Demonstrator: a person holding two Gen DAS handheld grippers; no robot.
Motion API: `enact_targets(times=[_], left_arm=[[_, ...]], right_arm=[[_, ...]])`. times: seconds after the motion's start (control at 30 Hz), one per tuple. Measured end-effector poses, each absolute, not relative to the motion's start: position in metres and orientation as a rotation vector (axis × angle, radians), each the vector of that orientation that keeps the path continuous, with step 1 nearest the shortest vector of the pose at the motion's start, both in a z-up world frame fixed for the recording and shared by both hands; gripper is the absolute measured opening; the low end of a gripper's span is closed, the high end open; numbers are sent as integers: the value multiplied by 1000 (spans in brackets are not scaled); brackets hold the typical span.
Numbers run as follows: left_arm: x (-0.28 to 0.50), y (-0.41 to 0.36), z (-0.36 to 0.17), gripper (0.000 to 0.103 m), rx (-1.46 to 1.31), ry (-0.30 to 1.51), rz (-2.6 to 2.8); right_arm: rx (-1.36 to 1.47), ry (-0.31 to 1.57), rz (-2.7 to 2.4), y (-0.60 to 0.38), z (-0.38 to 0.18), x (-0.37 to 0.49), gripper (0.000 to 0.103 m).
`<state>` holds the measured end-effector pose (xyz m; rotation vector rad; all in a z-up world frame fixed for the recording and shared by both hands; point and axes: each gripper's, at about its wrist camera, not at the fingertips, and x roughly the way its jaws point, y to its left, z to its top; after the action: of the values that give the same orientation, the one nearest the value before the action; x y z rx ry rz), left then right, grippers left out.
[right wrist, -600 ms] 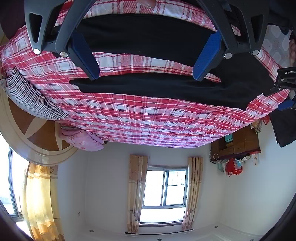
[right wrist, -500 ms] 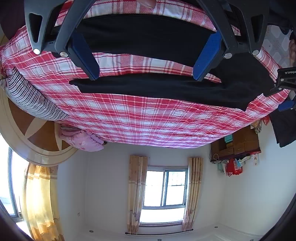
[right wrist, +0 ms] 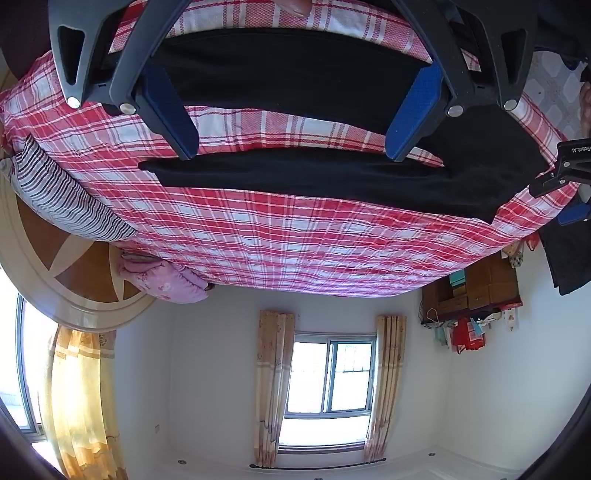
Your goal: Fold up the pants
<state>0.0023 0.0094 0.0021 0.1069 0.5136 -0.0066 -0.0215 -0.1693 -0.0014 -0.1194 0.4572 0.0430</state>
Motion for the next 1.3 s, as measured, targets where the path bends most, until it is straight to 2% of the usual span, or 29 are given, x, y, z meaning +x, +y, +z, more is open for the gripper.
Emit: enact_targets(times=[1.3], left_arm=[[4,11,0,103,101,516,9]], right_arm=[[-125,473,41,-165,-9,-19,102]])
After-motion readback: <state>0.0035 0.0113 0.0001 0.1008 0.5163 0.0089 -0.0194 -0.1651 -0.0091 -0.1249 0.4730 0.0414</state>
